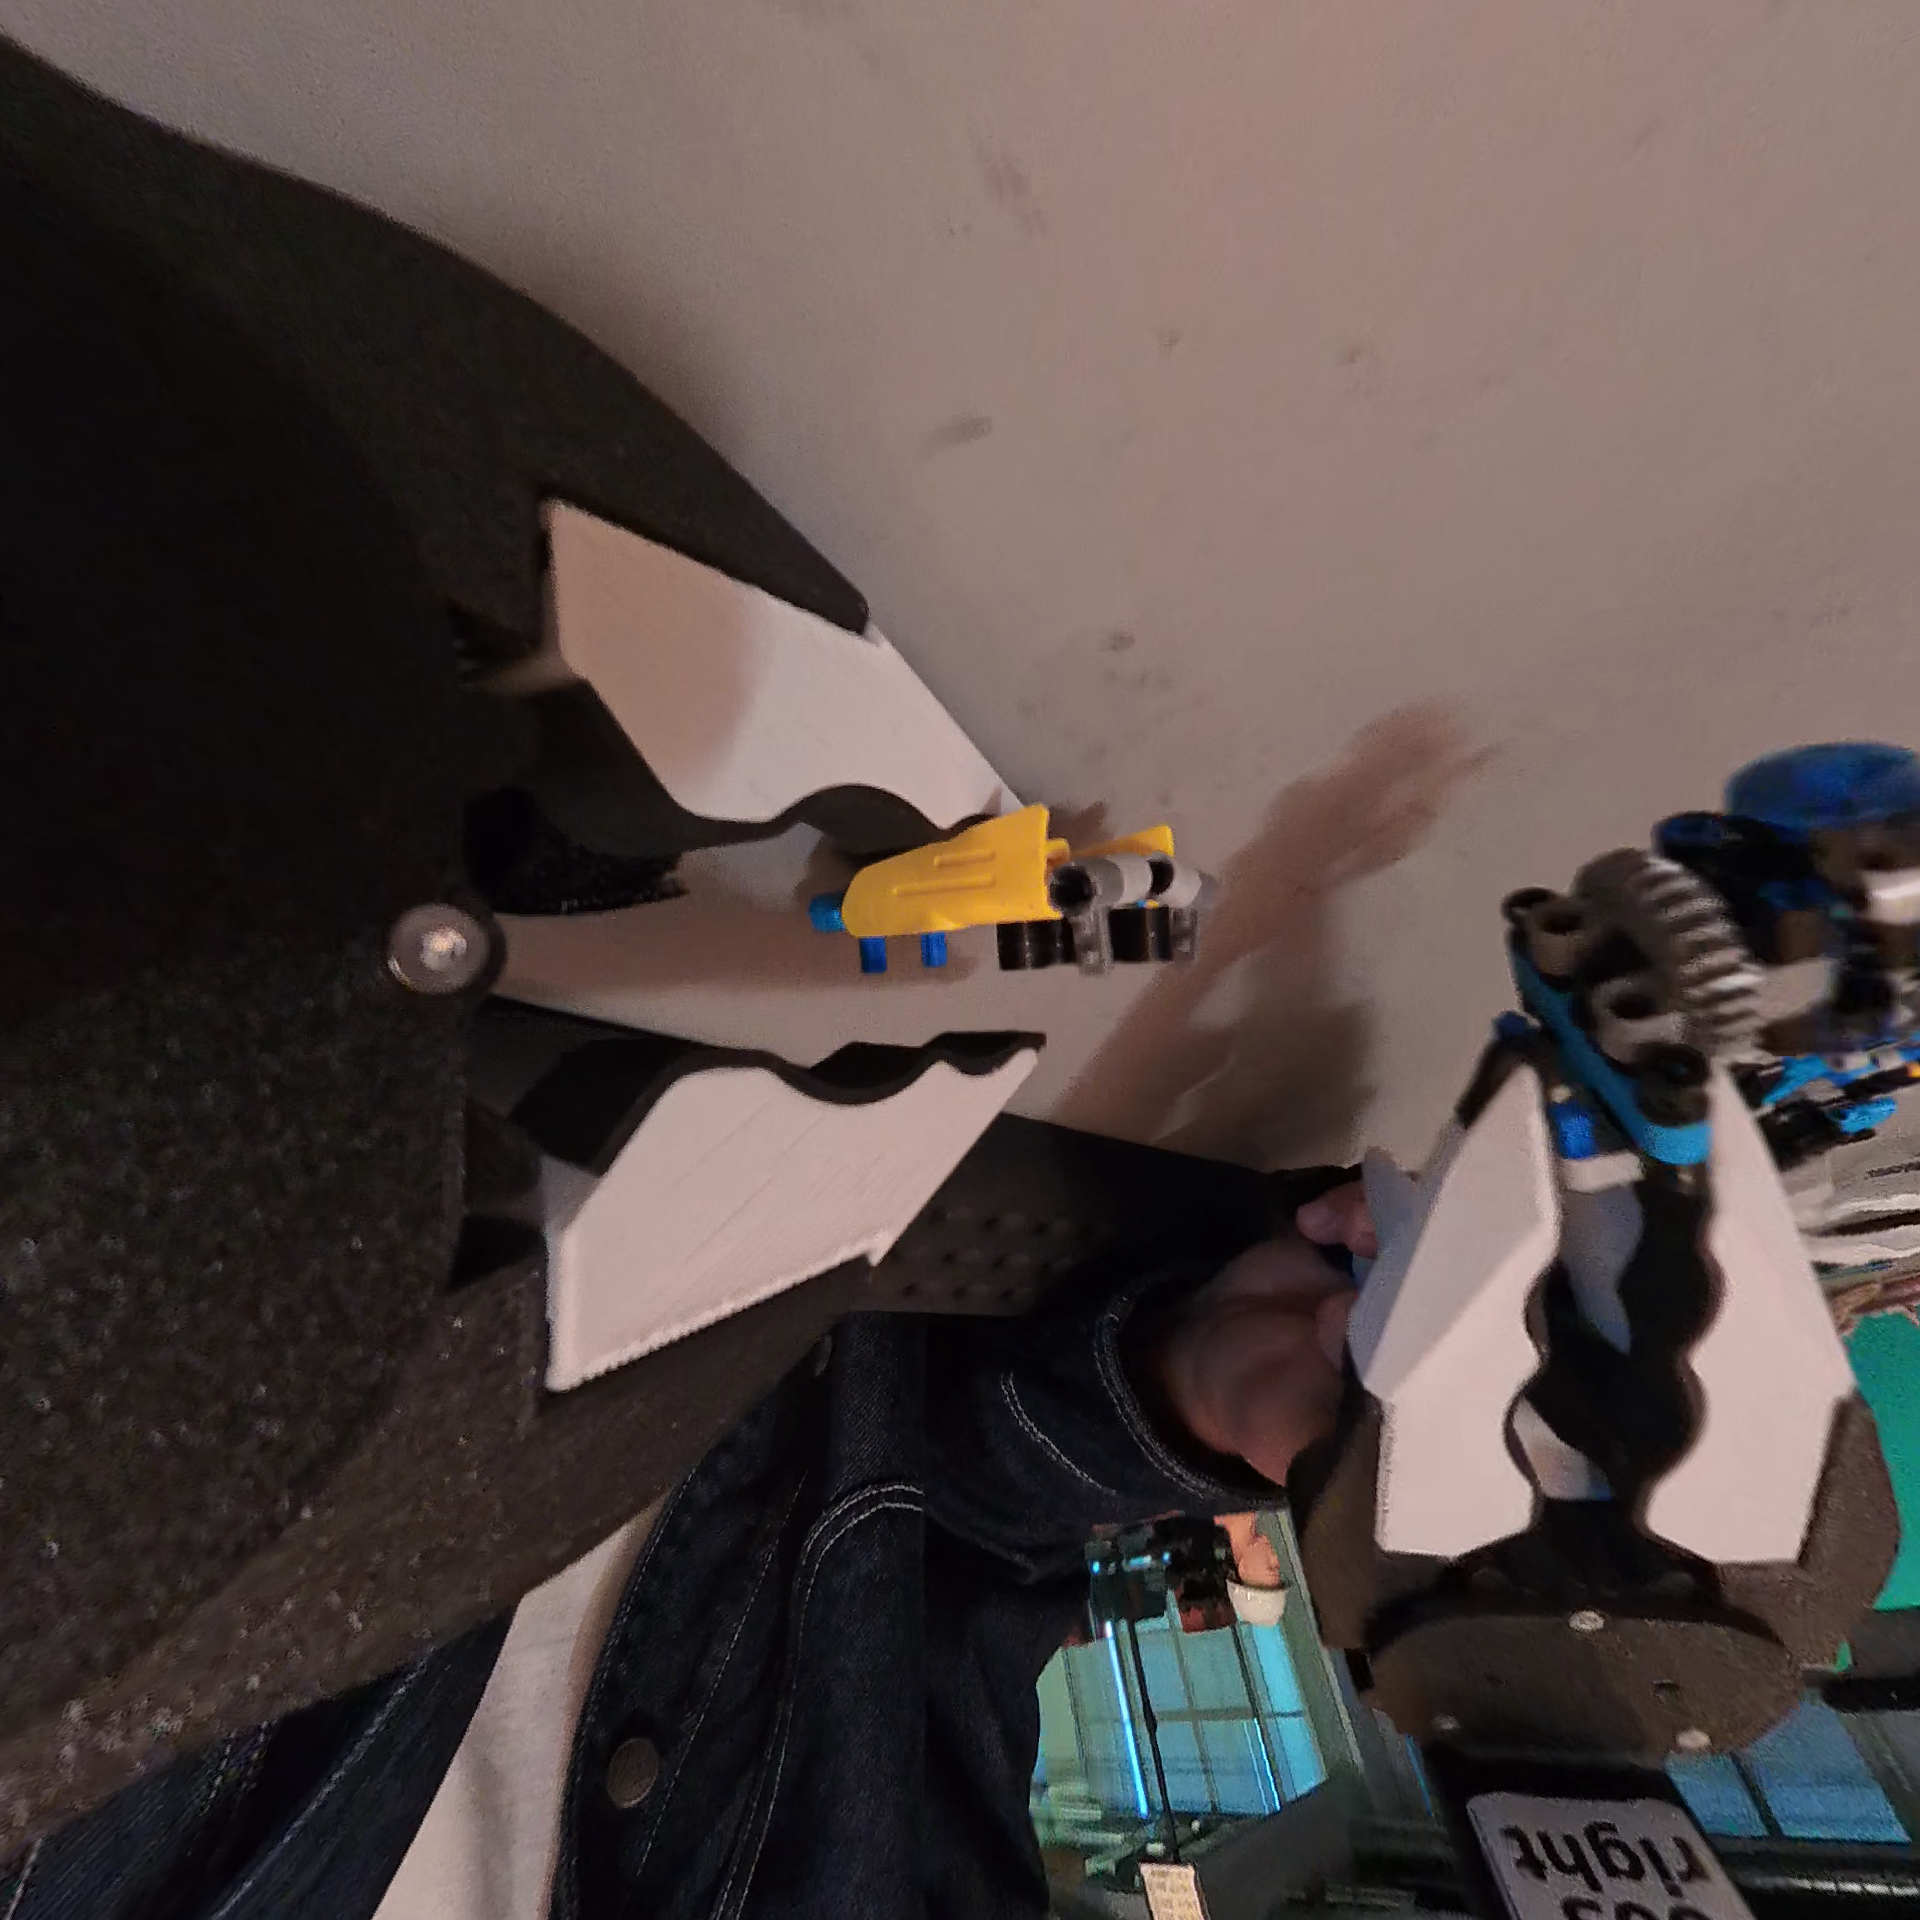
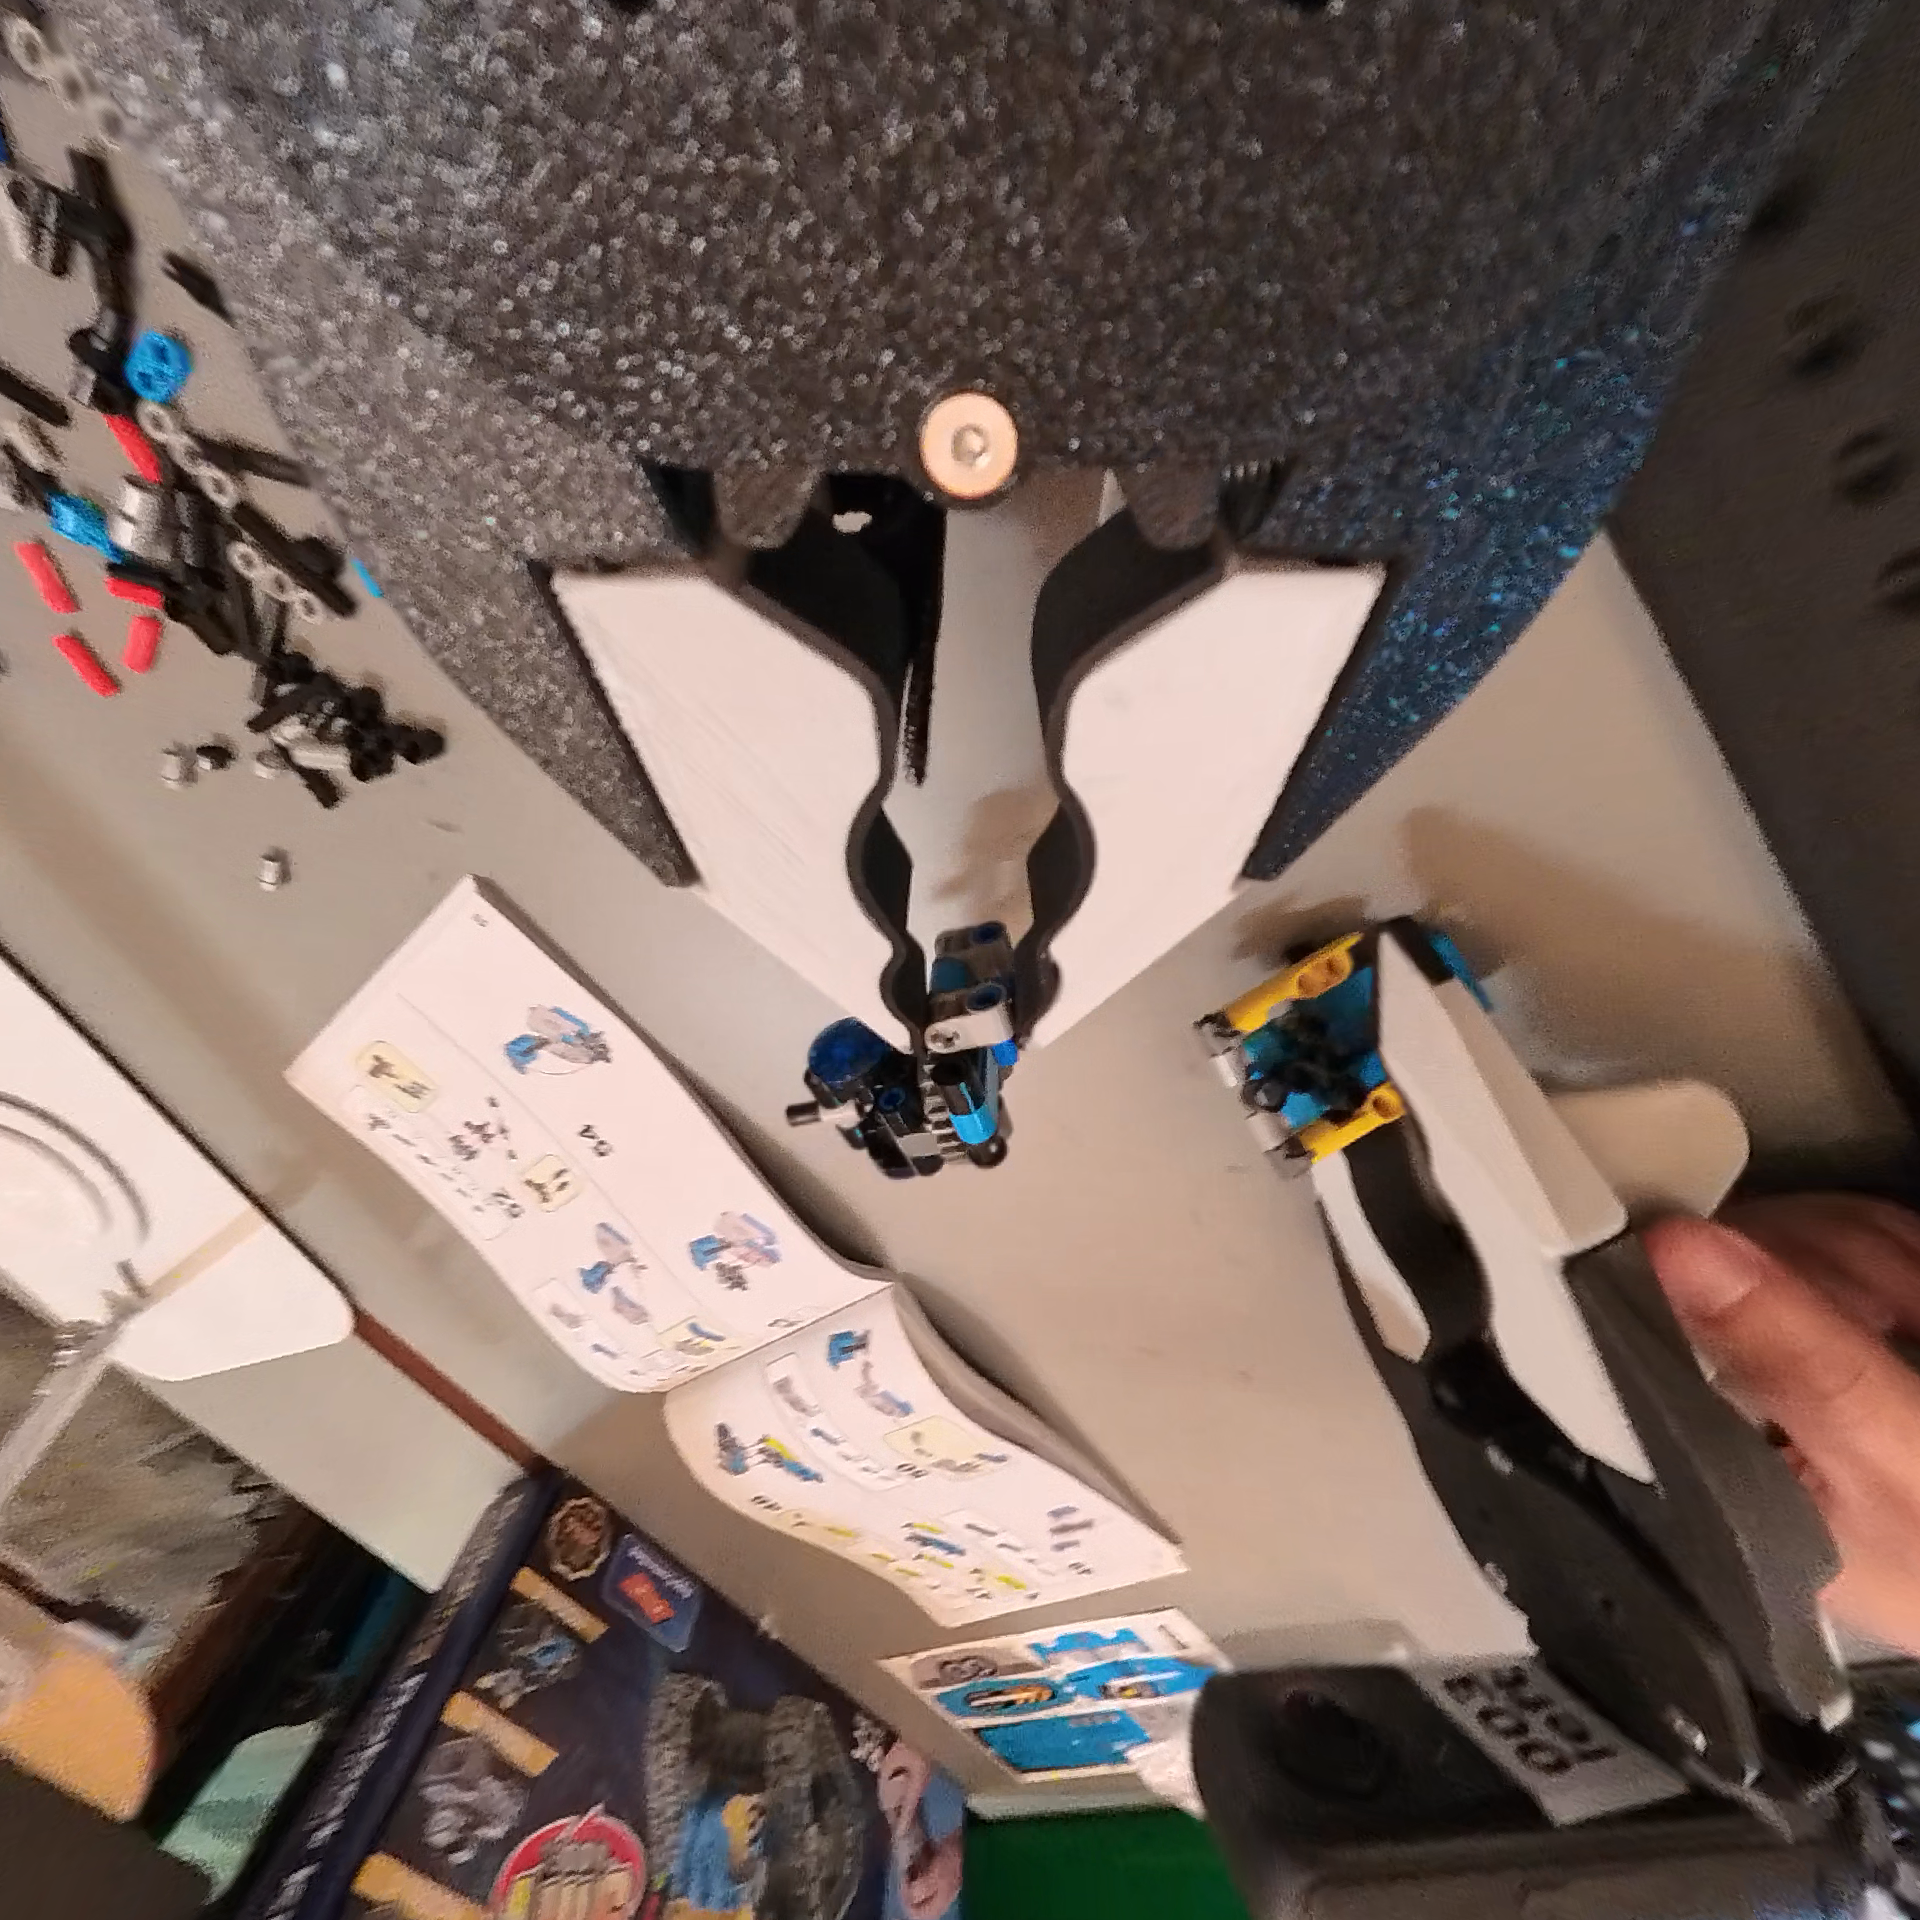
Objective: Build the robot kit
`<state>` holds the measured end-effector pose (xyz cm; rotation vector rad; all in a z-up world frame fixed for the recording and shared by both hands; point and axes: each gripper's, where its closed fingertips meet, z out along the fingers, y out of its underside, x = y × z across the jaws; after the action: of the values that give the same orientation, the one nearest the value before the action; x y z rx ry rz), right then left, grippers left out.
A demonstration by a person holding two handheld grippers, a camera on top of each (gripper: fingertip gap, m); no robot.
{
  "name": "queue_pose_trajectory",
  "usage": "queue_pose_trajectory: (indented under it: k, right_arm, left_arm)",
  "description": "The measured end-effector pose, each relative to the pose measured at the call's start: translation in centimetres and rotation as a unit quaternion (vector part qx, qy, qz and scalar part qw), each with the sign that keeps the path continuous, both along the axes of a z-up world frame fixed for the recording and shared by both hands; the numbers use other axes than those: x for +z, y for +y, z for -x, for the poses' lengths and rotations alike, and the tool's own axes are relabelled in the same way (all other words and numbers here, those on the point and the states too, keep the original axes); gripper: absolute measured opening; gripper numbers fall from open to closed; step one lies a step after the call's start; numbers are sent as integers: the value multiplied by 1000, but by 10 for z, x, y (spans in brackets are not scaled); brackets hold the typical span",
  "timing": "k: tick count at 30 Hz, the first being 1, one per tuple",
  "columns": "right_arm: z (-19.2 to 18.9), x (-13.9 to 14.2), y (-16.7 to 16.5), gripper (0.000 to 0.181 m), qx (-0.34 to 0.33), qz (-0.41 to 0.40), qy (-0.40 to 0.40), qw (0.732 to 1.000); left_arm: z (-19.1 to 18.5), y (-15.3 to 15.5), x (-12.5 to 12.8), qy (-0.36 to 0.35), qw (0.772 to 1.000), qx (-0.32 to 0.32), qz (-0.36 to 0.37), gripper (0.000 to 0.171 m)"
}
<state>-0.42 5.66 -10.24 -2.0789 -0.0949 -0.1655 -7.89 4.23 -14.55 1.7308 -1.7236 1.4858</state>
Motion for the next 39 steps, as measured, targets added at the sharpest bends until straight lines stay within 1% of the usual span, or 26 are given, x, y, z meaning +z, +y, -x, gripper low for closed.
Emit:
queue_pose_trajectory:
  k: [2, 4, 5, 6, 8, 9, 10, 11, 12, 14, 17, 19, 20, 22, 23, 24, 26, 29, 31, 33, 34, 36, 38, 39]
  right_arm:
    - [6, -2, 1, 15, 19, 7, 27, 999]
    - [13, -5, 1, 15, 42, 23, 82, 996]
    - [15, -6, 1, 15, 51, 26, 105, 993]
    - [18, -6, 1, 15, 60, 32, 123, 990]
    - [26, -2, 1, 15, 85, 41, 128, 987]
    - [30, 1, 2, 15, 98, 49, 122, 987]
    - [32, 3, 3, 15, 106, 58, 109, 987]
    - [34, 4, 4, 15, 113, 68, 95, 987]
    - [37, 5, 5, 15, 121, 81, 82, 986]
    - [42, 5, 8, 15, 137, 103, 58, 983]
    - [42, -1, 12, 15, 146, 137, 30, 979]
    - [47, -3, 13, 15, 168, 162, 25, 972]
    - [49, -3, 14, 15, 183, 181, 22, 966]
    - [53, -2, 13, 15, 216, 235, 10, 948]
    - [54, -2, 13, 15, 231, 264, 4, 936]
    - [54, -1, 14, 15, 242, 291, 0, 926]
    - [51, -3, 17, 15, 254, 347, -23, 903]
    - [48, -8, 25, 15, 267, 407, -57, 872]
    - [49, -13, 30, 15, 277, 435, -75, 853]
    - [55, -15, 37, 15, 292, 441, -72, 845]
    - [61, -14, 39, 15, 304, 438, -57, 844]
    - [65, -13, 43, 15, 316, 424, -47, 848]
    - [69, -12, 43, 15, 328, 410, -22, 851]
    - [71, -12, 41, 15, 338, 402, -9, 851]
  left_arm:
    - [3, 3, 2, -5, 1000, 5, -17, 40]
    - [8, 6, 5, 1, 999, 13, -31, 49]
    - [11, 4, 9, 7, 1000, 18, -15, 62]
    - [14, 0, 18, 17, 999, 21, 24, 75]
    - [15, 1, 35, 30, 992, 48, 113, 80]
    - [14, 5, 37, 33, 989, 65, 131, 77]
    - [15, 11, 29, 39, 991, 78, 104, 80]
    - [17, 16, 21, 33, 994, 80, 64, 76]
    - [20, 19, 18, 27, 996, 77, 42, 74]
    - [22, 25, 20, 16, 996, 84, 20, 81]
    - [26, 38, 15, -15, 995, 74, -68, 75]
    - [22, 51, 18, -60, 987, 75, -130, 59]
    - [18, 59, 22, -86, 981, 73, -159, 55]
    - [6, 74, 38, -148, 964, 78, -208, 45]
    - [3, 74, 48, -180, 956, 63, -222, 42]
    - [4, 68, 56, -204, 952, 35, -227, 37]
    - [6, 59, 63, -221, 946, -8, -237, 36]
    - [-2, 56, 60, -232, 936, -35, -261, 36]
    - [-6, 56, 53, -221, 938, -46, -264, 36]
    - [-7, 53, 47, -215, 942, -60, -250, 33]
    - [-6, 50, 48, -221, 944, -65, -236, 27]
    - [-6, 52, 47, -227, 944, -59, -232, 21]
    - [-3, 53, 46, -234, 943, -67, -227, 17]
    - [-2, 53, 45, -235, 944, -69, -223, 11]
